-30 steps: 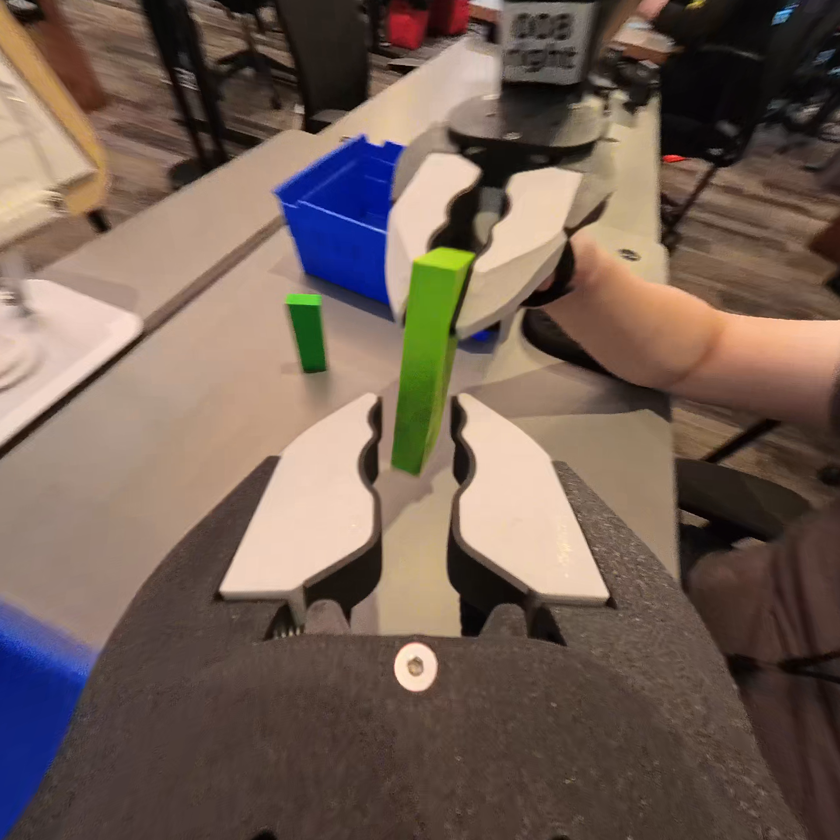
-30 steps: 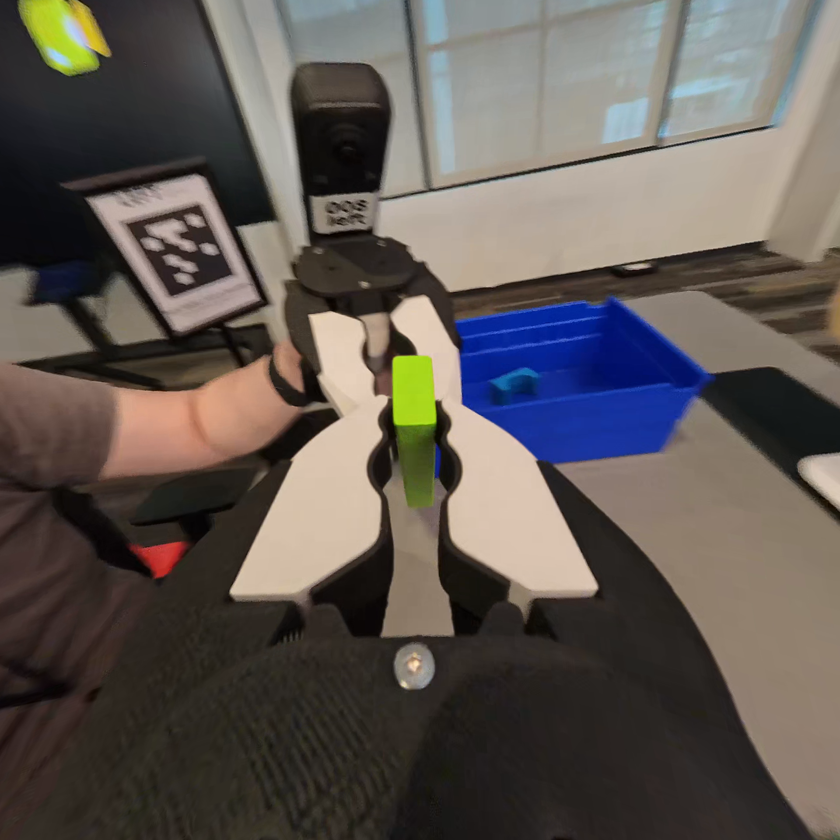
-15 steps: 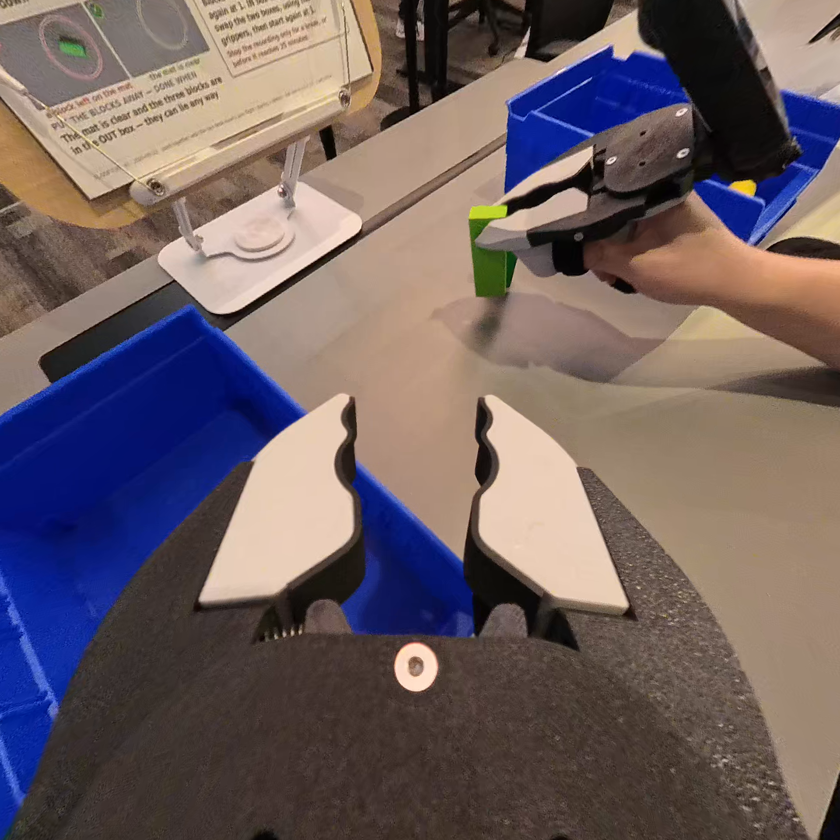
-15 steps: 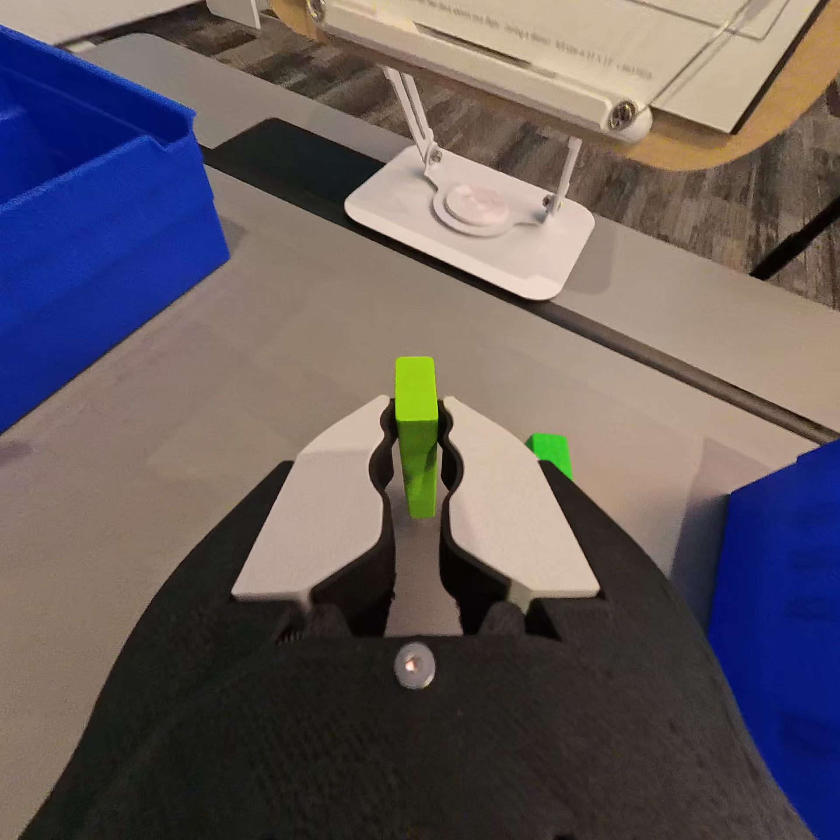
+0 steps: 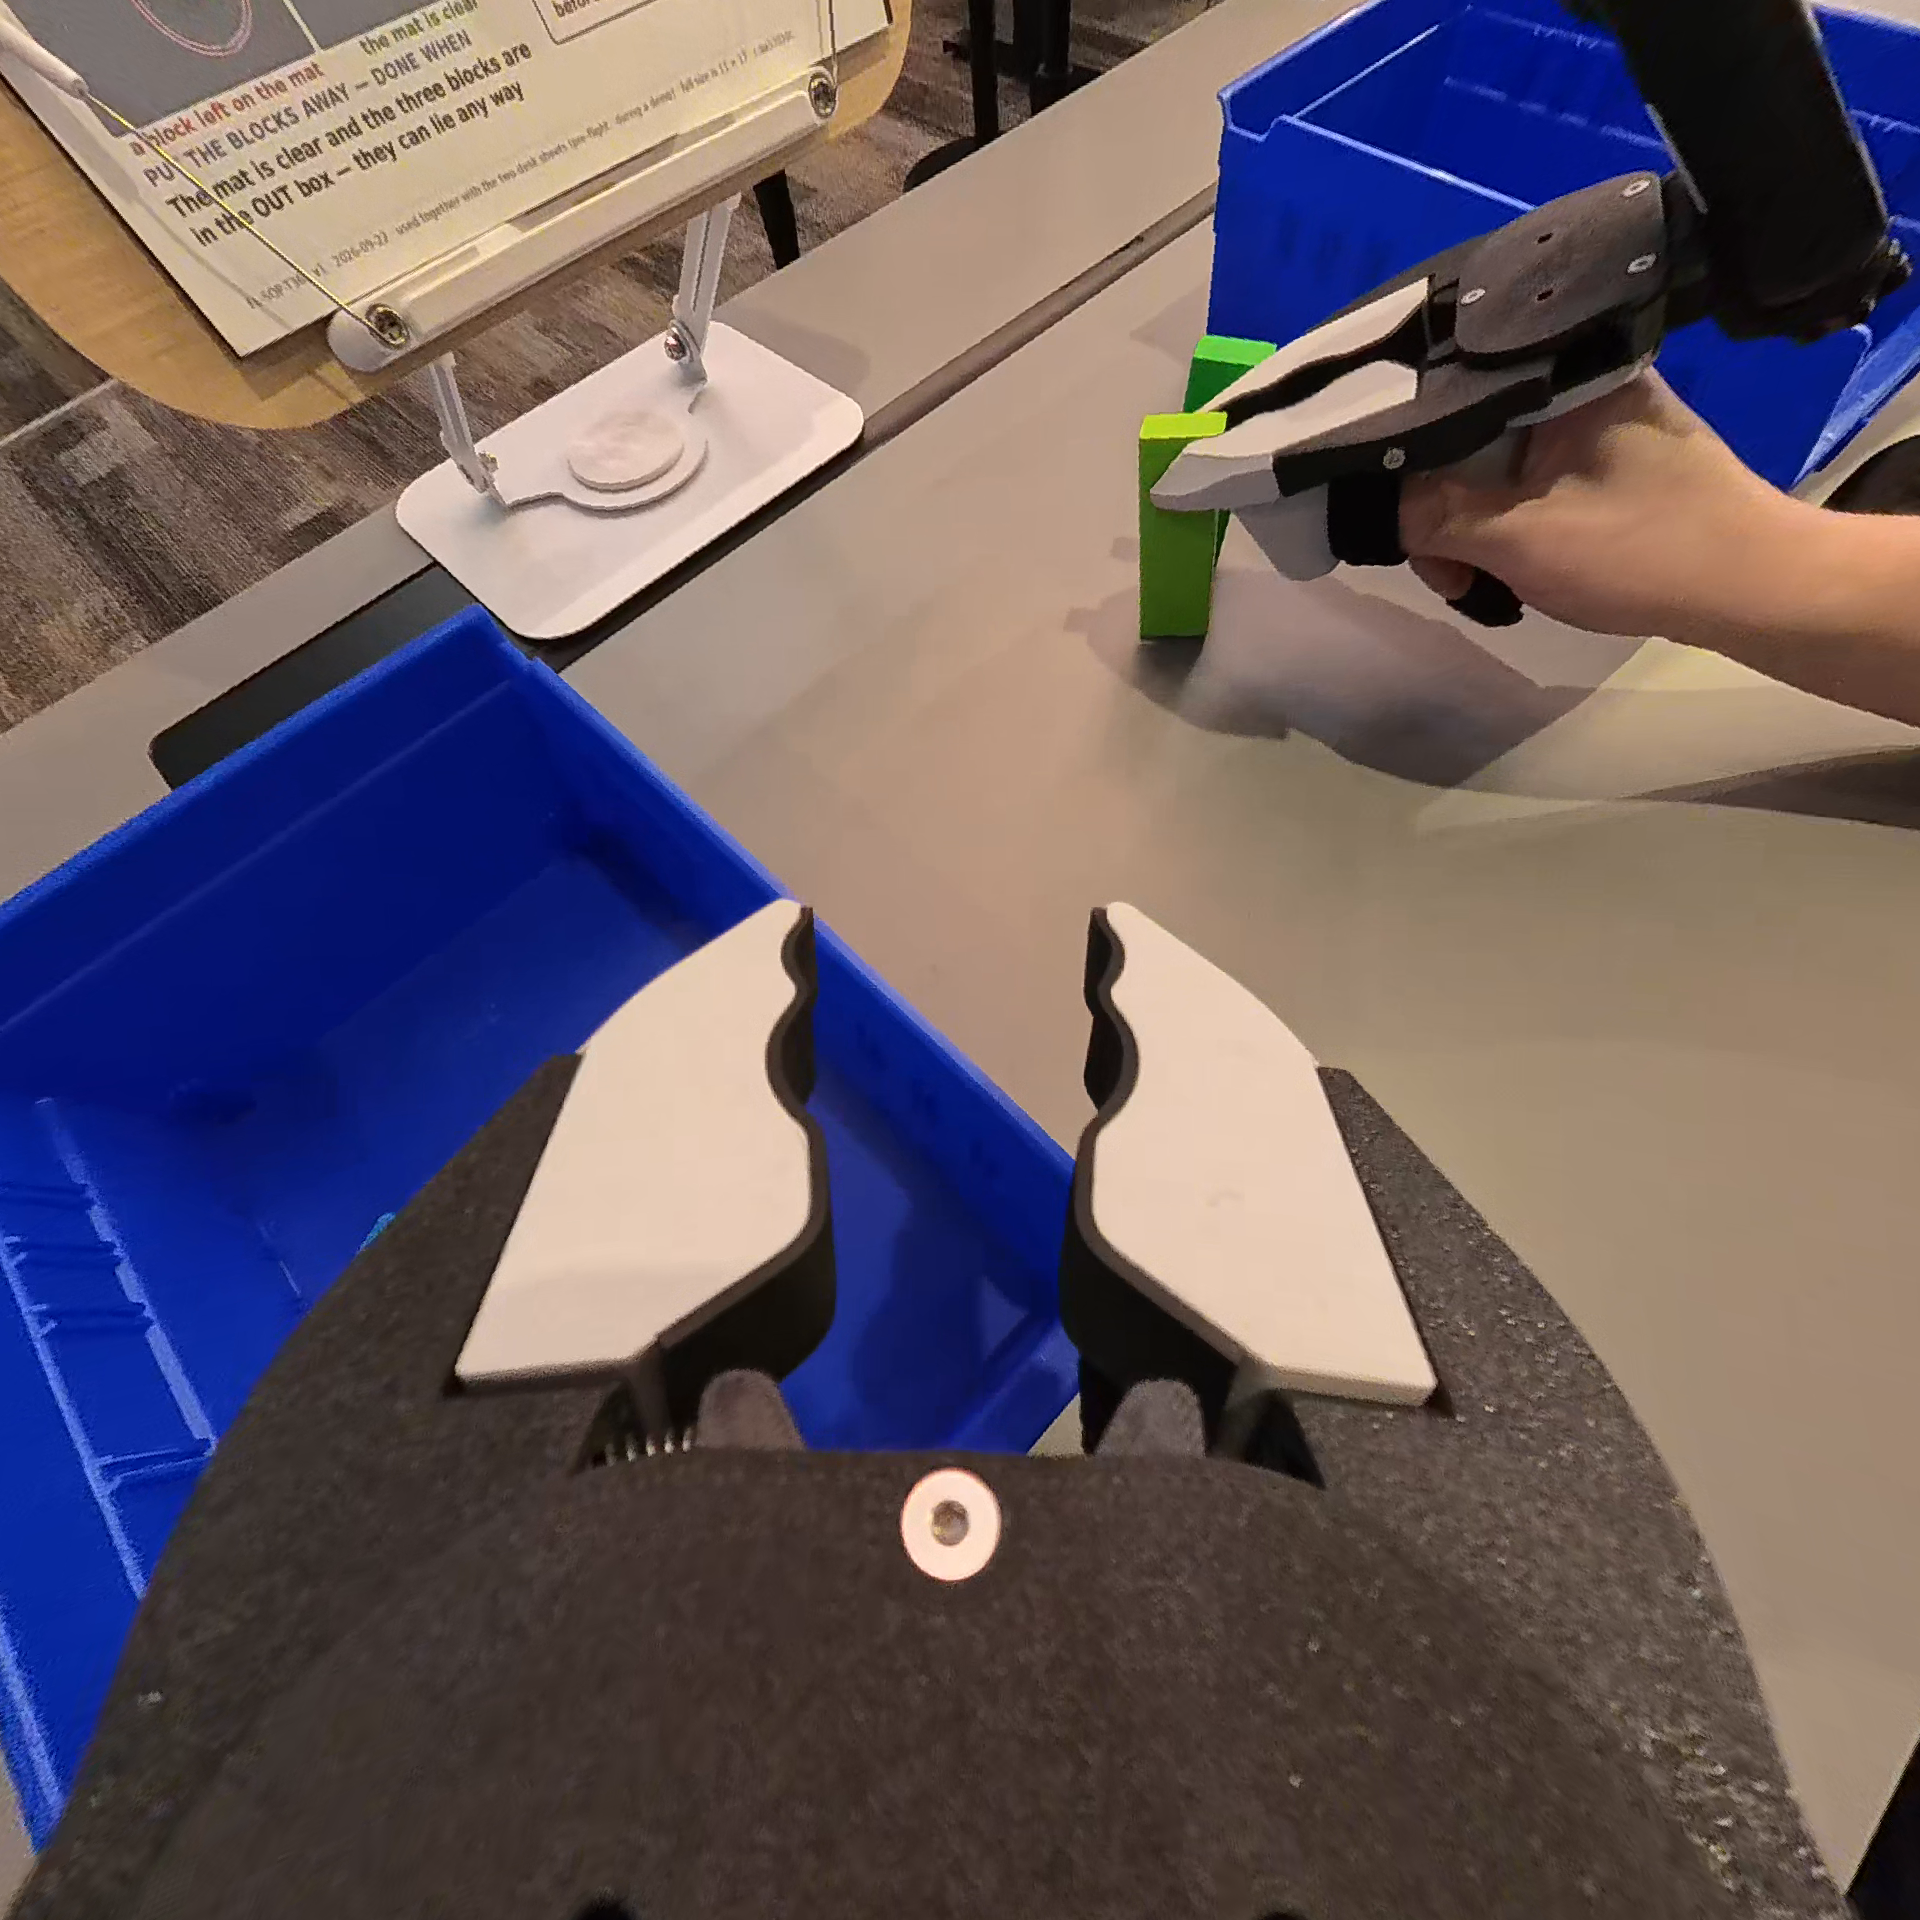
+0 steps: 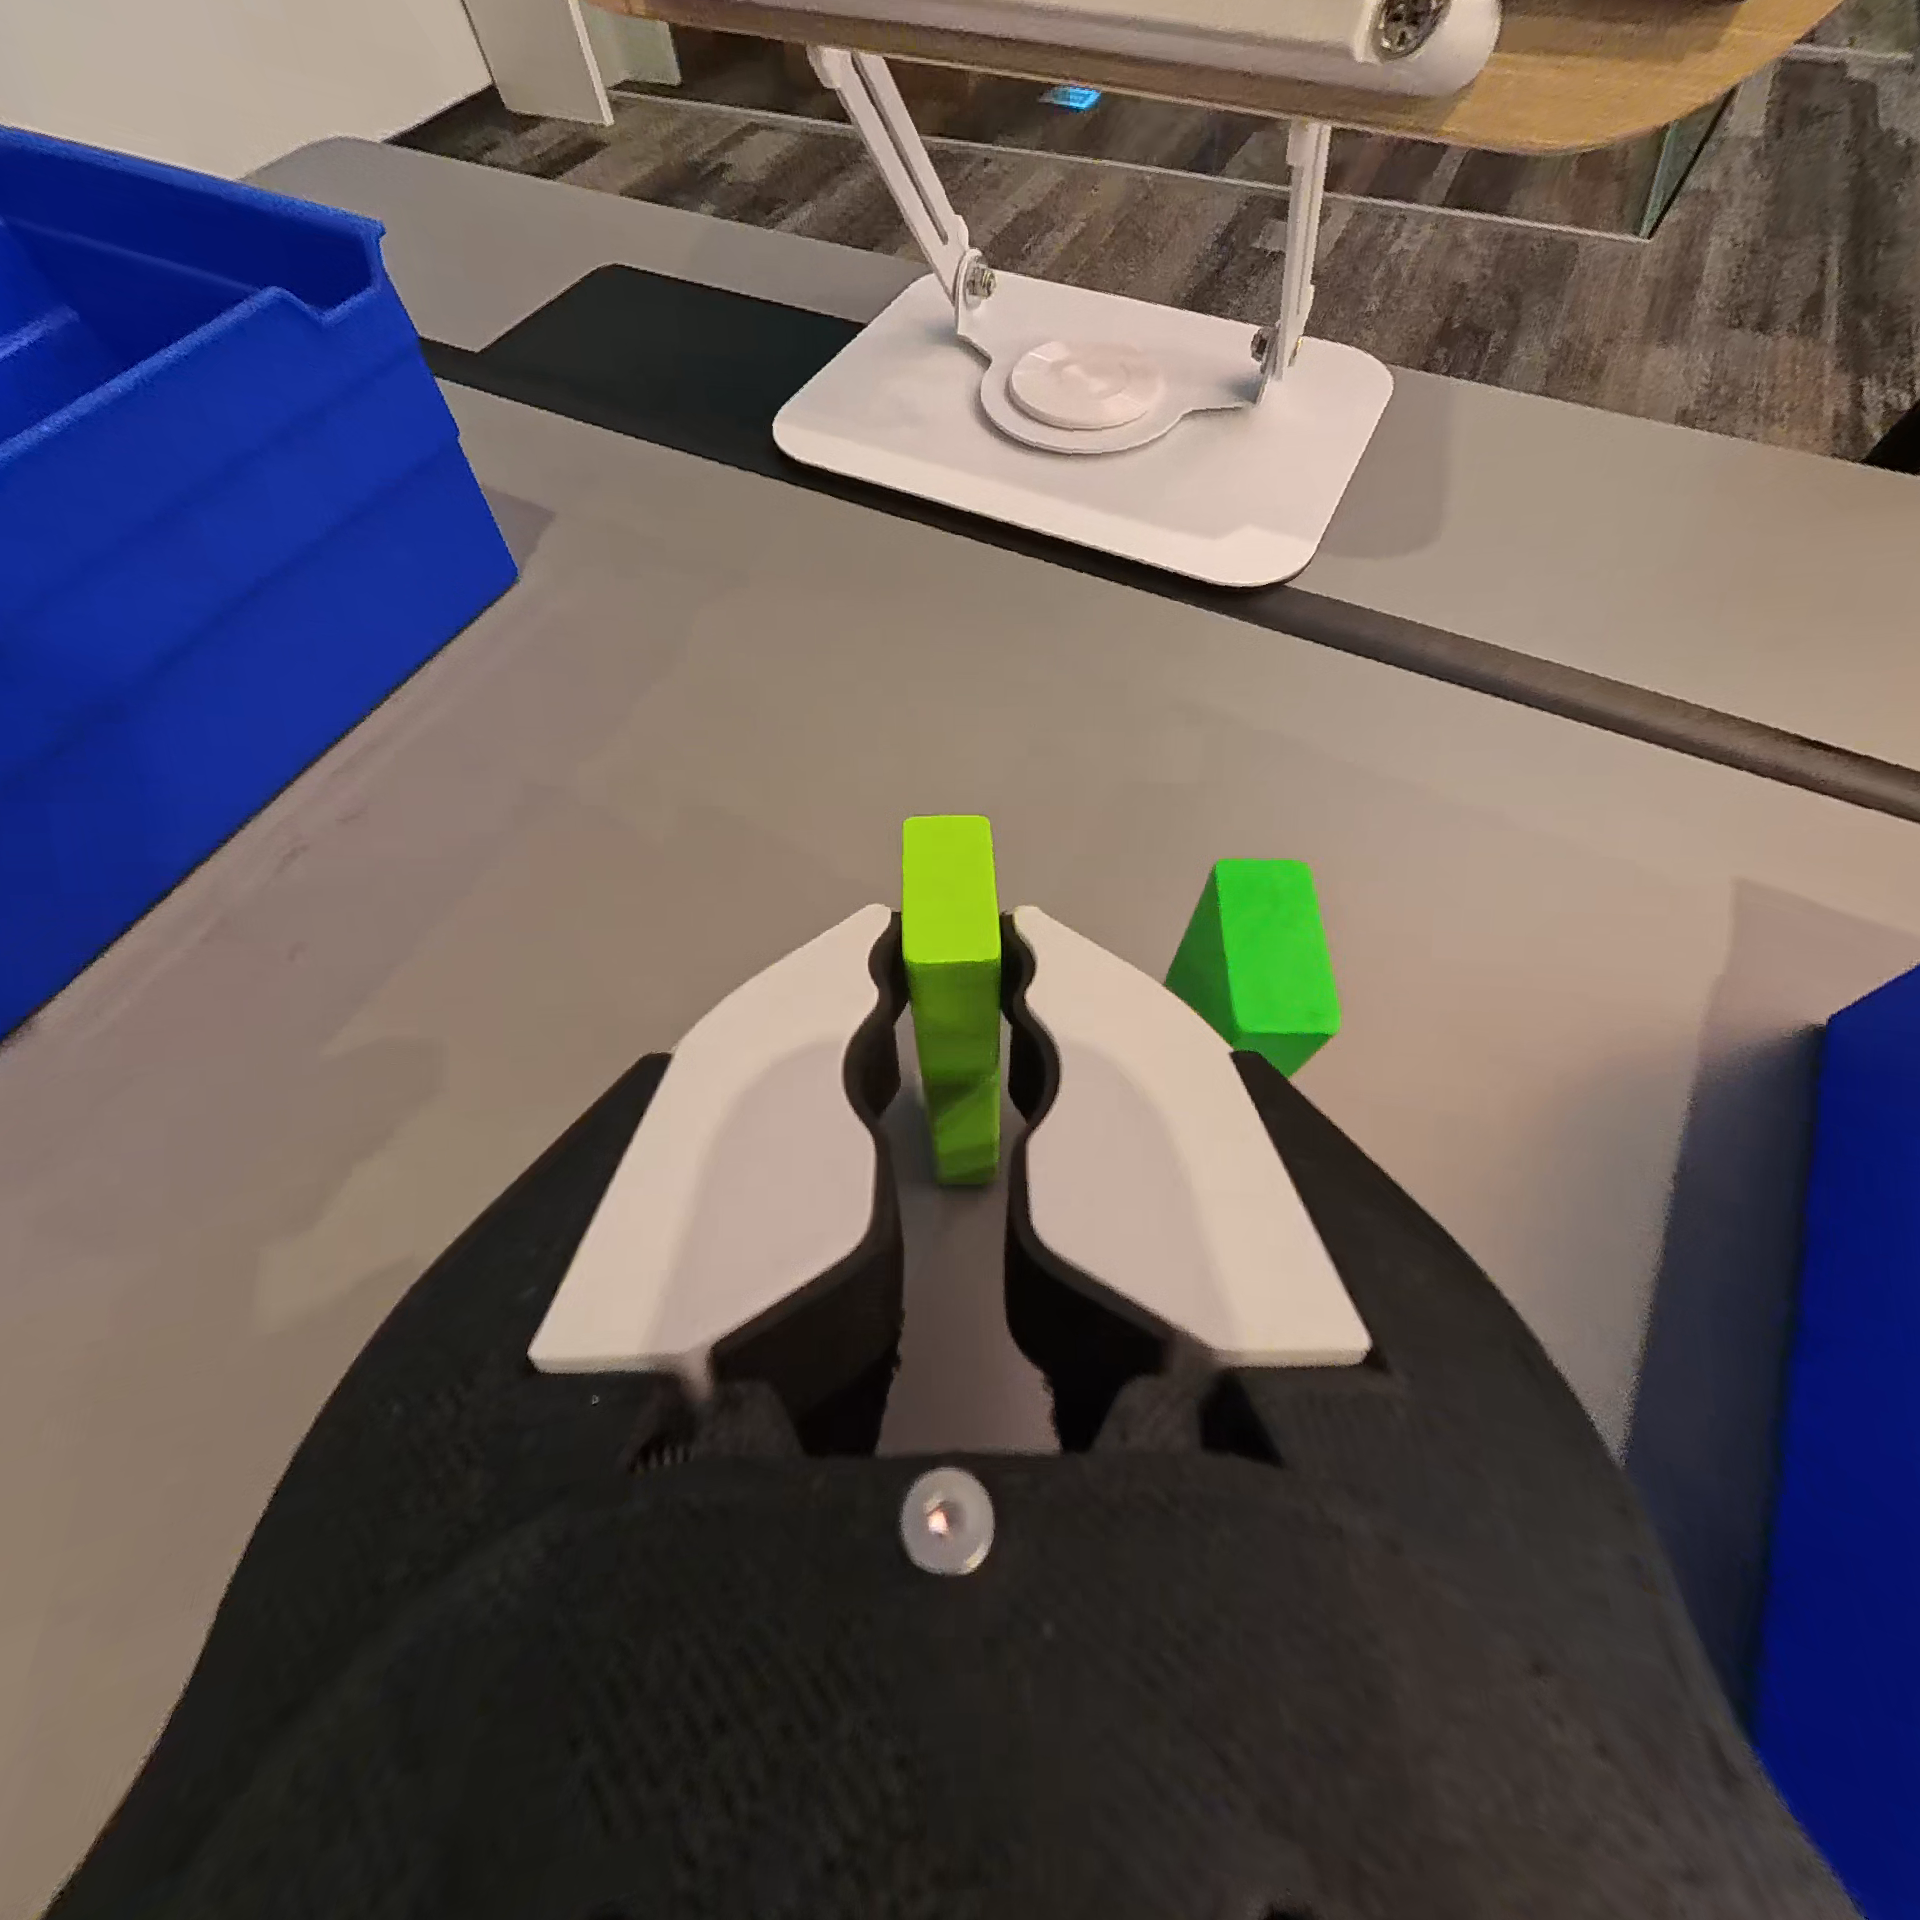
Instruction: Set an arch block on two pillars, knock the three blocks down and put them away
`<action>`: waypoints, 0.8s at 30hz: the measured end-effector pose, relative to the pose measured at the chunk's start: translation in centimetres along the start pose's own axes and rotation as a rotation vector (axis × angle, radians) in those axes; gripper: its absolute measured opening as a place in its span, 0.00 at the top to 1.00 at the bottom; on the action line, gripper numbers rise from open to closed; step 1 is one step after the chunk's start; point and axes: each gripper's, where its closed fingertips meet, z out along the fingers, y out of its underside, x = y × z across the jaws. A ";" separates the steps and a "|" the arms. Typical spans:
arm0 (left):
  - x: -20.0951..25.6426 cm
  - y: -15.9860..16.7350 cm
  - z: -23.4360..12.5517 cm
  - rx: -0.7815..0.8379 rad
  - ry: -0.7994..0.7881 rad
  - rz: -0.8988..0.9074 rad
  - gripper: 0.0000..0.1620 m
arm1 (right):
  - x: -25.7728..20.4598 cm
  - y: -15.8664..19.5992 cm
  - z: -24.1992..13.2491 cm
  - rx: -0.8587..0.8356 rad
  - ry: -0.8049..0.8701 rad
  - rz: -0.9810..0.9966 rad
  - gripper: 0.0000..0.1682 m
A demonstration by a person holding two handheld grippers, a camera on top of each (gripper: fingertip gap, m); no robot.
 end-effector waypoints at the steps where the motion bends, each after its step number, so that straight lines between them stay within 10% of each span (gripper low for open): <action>1: 0.0 0.1 0.1 -0.004 0.000 0.002 0.69 | 0.0 0.0 0.0 0.003 -0.003 0.010 0.90; 16: -2.8 -0.2 -1.6 -0.012 -0.120 0.007 0.64 | -0.6 -2.6 -1.6 0.110 0.019 -0.060 0.76; 24: -11.5 8.1 -1.3 -0.428 -0.329 -0.055 0.67 | -1.7 -8.1 -6.9 0.275 -0.039 -0.106 0.76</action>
